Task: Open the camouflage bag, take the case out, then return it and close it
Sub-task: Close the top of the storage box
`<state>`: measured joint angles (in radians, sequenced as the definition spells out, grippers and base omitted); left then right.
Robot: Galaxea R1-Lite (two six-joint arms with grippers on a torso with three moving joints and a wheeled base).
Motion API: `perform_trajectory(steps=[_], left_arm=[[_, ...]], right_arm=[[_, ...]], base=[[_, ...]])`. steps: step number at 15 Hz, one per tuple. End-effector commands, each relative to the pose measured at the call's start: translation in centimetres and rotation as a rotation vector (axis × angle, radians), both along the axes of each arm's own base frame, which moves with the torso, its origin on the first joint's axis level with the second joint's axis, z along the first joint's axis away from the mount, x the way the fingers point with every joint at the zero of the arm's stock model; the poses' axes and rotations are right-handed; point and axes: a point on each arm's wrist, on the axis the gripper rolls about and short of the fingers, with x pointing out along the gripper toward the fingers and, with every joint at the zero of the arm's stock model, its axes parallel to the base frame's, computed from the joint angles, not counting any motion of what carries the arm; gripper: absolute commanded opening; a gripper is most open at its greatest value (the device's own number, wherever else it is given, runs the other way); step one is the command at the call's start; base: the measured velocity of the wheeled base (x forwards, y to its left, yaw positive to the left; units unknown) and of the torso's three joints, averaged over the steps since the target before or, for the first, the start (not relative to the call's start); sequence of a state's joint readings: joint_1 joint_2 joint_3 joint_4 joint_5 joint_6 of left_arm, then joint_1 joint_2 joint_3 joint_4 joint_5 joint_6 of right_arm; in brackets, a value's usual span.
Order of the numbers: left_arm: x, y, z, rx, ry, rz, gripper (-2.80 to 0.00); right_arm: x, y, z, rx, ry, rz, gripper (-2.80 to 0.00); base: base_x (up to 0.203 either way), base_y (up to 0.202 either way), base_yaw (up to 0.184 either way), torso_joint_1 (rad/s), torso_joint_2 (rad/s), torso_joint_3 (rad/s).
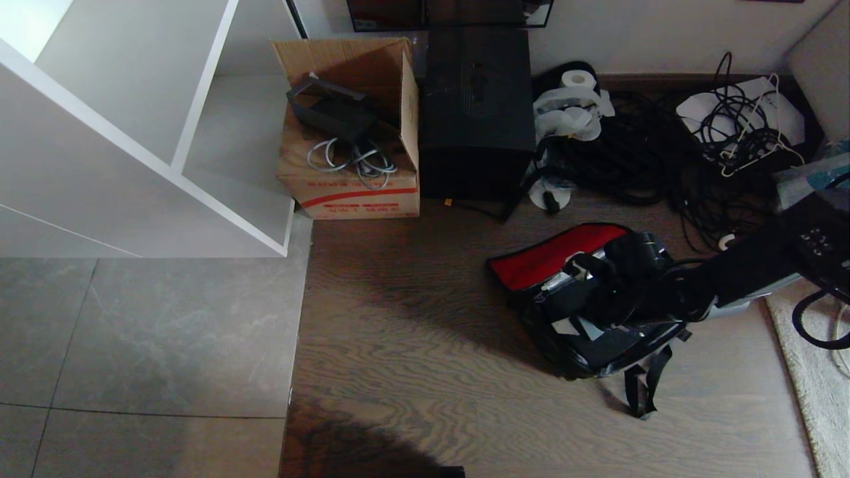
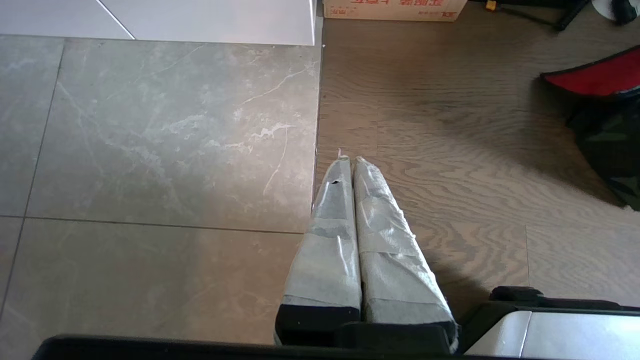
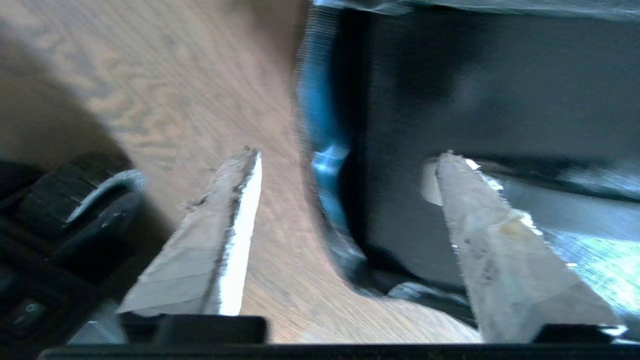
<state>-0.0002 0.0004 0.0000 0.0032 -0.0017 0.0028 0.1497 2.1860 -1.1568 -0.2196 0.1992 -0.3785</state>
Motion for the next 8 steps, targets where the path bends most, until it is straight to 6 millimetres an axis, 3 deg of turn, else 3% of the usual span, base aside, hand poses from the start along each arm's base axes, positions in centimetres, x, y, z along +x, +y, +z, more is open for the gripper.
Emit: perform_trajectory(steps=[1, 2, 3, 6, 8], left_arm=[[0.0, 0.0, 0.0, 0.000, -0.001, 0.000, -2.80], [0.0, 0.0, 0.0, 0.000, -0.001, 0.000, -2.80], [0.0, 0.0, 0.0, 0.000, -0.001, 0.000, -2.80], [0.0, 0.0, 0.0, 0.000, -0.001, 0.000, -2.80], [0.0, 0.0, 0.0, 0.000, -0.001, 0.000, -2.80]], right_arm=[[-0.1, -3.8, 2.8, 0.067, -0.060, -0.021, 0.00], [-0.3, -5.8, 4.0, 0.108, -0.083, -0.008, 0.00], [-0.5, -7.3, 4.5, 0.125, -0.082, -0.010, -2.80], [0.6, -11.0, 5.9, 0.120, -0.135, -0.075, -2.80], [0.6, -14.5, 5.6, 0.121, -0.156, -0.147, -2.80]], base=[[0.000, 0.000, 0.000, 0.000, 0.00, 0.000], [0.000, 0.000, 0.000, 0.000, 0.00, 0.000], [0.000, 0.000, 0.000, 0.000, 0.00, 0.000], [0.000, 0.000, 0.000, 0.000, 0.00, 0.000], [0.000, 0.000, 0.000, 0.000, 0.00, 0.000]])
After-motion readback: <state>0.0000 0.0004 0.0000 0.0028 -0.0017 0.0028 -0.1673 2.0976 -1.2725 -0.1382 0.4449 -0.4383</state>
